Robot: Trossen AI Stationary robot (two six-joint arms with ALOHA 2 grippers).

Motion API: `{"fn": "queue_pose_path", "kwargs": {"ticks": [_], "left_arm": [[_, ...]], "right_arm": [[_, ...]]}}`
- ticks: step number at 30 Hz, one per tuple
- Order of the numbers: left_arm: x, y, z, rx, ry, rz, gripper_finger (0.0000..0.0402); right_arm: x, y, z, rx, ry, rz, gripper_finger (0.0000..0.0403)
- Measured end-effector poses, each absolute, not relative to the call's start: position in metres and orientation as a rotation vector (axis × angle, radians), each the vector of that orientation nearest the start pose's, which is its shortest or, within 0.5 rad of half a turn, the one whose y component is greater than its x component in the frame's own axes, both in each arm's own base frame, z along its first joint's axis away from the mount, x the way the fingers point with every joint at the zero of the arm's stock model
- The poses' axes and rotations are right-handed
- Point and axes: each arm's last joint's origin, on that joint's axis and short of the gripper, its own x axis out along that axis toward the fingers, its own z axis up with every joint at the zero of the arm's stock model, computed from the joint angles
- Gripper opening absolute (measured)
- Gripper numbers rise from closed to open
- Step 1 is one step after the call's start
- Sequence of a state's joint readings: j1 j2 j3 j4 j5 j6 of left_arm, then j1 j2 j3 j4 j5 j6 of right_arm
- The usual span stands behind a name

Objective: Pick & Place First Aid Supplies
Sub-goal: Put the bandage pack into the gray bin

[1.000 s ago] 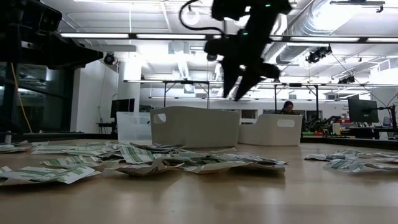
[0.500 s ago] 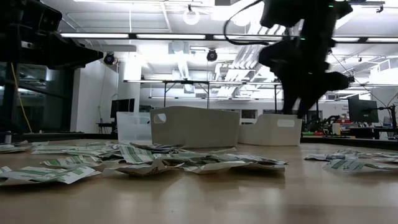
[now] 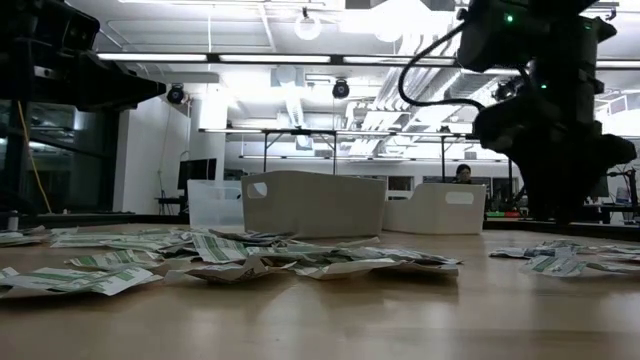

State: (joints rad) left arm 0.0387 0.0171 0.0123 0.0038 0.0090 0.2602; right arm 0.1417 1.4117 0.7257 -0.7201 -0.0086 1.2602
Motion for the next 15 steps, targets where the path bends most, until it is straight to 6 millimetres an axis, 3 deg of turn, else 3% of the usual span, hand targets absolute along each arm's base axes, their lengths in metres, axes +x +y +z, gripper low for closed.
{"fn": "queue_pose_path", "kwargs": {"ticks": [15], "left_arm": [[0.098, 0.004, 0.167, 0.260, 0.005, 0.030, 0.0096]], "right_arm": [[0.209, 0.031, 0.140, 0.928, 1.271, -0.730, 0.0174]]}}
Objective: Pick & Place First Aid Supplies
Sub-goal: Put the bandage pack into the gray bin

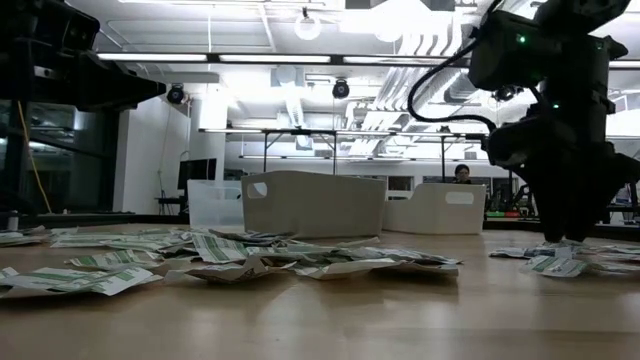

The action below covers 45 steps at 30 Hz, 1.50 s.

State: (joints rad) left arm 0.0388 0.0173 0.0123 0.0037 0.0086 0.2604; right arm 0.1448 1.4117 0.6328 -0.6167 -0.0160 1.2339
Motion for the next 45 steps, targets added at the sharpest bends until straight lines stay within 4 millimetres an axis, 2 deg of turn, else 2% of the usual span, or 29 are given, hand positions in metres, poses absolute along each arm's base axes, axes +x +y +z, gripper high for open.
{"fn": "queue_pose_path", "kwargs": {"ticks": [10, 32, 38, 45], "left_arm": [[0.098, 0.004, 0.167, 0.260, 0.005, 0.030, 0.0096], [0.098, 0.004, 0.167, 0.260, 0.005, 0.030, 0.0096], [0.098, 0.004, 0.167, 0.260, 0.005, 0.030, 0.0096], [0.098, 0.004, 0.167, 0.260, 0.005, 0.030, 0.0096]], "right_arm": [[0.207, 0.031, 0.131, 0.946, 1.250, -0.678, 0.0154], [0.203, 0.030, 0.130, 0.897, 1.287, -0.690, 0.0008], [0.203, 0.030, 0.133, 0.889, 1.277, -0.664, 0.0001], [0.202, 0.029, 0.150, 0.918, 1.166, -0.606, 0.0000]]}}
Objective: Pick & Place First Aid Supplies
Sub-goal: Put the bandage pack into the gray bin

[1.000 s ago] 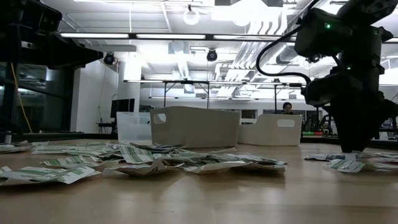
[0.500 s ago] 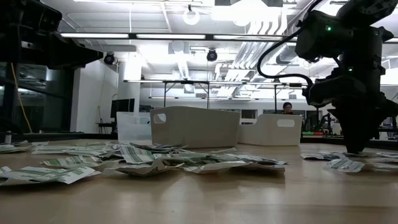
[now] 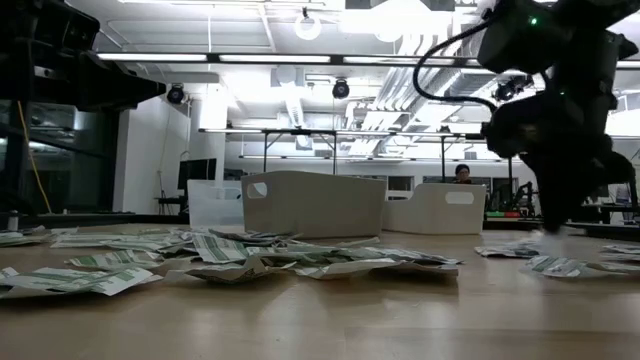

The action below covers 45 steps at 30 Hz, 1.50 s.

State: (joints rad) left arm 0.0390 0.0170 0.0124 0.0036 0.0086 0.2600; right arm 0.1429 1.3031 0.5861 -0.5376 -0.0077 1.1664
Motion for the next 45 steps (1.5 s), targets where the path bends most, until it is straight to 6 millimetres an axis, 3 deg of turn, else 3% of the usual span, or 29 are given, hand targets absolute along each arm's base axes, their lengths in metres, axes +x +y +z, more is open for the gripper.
{"fn": "queue_pose_path", "kwargs": {"ticks": [6, 16, 24, 37, 45], "left_arm": [[0.098, 0.004, 0.167, 0.260, 0.005, 0.030, 0.0096], [0.098, 0.004, 0.167, 0.260, 0.005, 0.030, 0.0096], [0.098, 0.004, 0.167, 0.260, 0.005, 0.030, 0.0096], [0.098, 0.004, 0.167, 0.260, 0.005, 0.030, 0.0096], [0.098, 0.004, 0.167, 0.260, 0.005, 0.030, 0.0096]], "right_arm": [[0.210, 0.025, 0.170, 0.892, 1.084, -0.596, 0.0000], [0.234, 0.002, 0.216, 0.785, 0.956, -0.567, 0.0000], [0.274, -0.020, 0.241, 0.590, 0.949, -0.460, 0.0000], [0.352, -0.060, 0.245, 0.416, 0.983, -0.325, 0.0000], [0.381, -0.081, 0.237, 0.338, 0.981, -0.358, 0.0000]]}}
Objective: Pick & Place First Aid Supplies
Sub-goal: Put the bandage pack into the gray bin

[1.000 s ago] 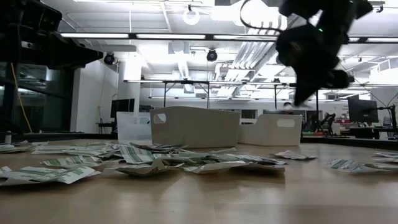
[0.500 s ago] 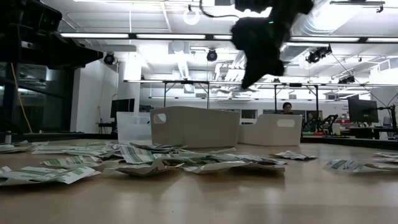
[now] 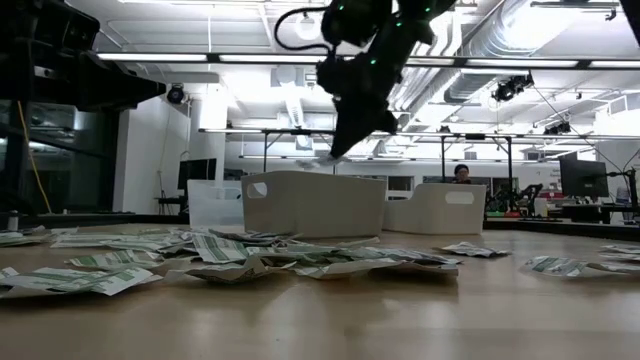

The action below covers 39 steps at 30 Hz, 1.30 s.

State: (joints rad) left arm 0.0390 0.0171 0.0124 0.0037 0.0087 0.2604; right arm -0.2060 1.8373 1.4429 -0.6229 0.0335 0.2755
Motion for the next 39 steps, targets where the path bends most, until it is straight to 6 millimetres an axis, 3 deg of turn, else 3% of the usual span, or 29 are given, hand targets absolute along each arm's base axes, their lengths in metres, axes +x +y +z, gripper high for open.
{"fn": "queue_pose_path", "kwargs": {"ticks": [14, 26, 30, 39], "left_arm": [[0.098, 0.004, 0.167, 0.260, 0.005, 0.030, 0.0096], [0.098, 0.004, 0.167, 0.260, 0.005, 0.029, 0.0096], [0.098, 0.004, 0.167, 0.260, 0.005, 0.030, 0.0096], [0.098, 0.004, 0.167, 0.260, 0.005, 0.030, 0.0096]], "right_arm": [[0.398, -0.093, 0.205, 0.305, 1.013, -0.369, 0.0000], [0.399, -0.095, 0.201, 0.309, 1.016, -0.373, 0.0002], [0.399, -0.095, 0.201, 0.326, 1.013, -0.381, 0.0028], [0.399, -0.095, 0.202, 0.344, 1.010, -0.406, 0.0131]]}}
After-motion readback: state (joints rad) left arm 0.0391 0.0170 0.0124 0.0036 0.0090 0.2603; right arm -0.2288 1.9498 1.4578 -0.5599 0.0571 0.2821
